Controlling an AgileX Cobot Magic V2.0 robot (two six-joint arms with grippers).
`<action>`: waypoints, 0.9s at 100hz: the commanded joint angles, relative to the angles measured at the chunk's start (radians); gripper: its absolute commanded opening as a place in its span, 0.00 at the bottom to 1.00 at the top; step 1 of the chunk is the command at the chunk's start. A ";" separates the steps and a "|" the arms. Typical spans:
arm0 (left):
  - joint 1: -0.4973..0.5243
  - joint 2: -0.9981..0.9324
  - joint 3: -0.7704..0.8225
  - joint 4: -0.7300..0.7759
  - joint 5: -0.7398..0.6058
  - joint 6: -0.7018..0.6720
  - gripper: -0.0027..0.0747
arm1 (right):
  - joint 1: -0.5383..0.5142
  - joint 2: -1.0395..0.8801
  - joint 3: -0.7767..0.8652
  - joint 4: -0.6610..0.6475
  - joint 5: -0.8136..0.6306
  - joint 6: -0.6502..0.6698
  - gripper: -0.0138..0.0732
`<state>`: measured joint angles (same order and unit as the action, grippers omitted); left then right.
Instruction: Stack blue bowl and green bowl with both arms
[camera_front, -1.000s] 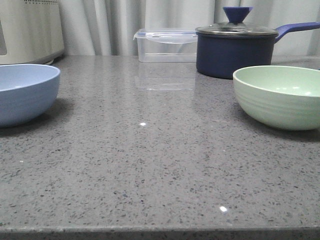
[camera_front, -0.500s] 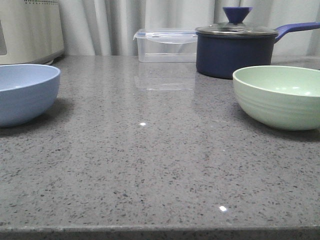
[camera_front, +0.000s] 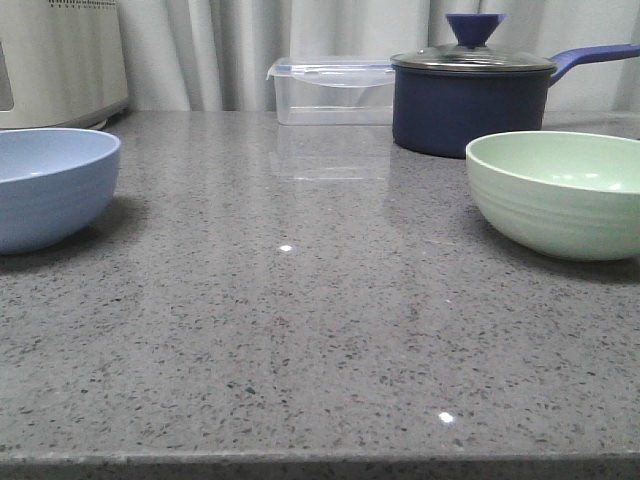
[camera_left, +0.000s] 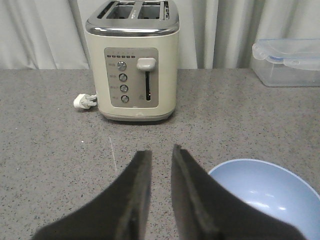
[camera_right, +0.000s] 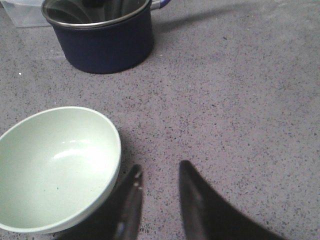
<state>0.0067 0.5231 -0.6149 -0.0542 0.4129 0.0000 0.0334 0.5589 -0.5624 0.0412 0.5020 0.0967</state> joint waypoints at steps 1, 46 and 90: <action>0.003 0.013 -0.038 -0.004 -0.082 0.000 0.42 | -0.005 0.017 -0.037 -0.014 -0.068 -0.009 0.59; 0.003 0.013 -0.038 -0.004 -0.124 0.000 0.56 | -0.004 0.081 -0.093 0.032 -0.023 -0.009 0.61; 0.003 0.013 -0.038 -0.004 -0.124 0.000 0.56 | -0.001 0.451 -0.403 0.118 0.263 -0.011 0.61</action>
<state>0.0067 0.5287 -0.6149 -0.0542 0.3747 0.0000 0.0334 0.9508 -0.8799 0.1345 0.7521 0.0967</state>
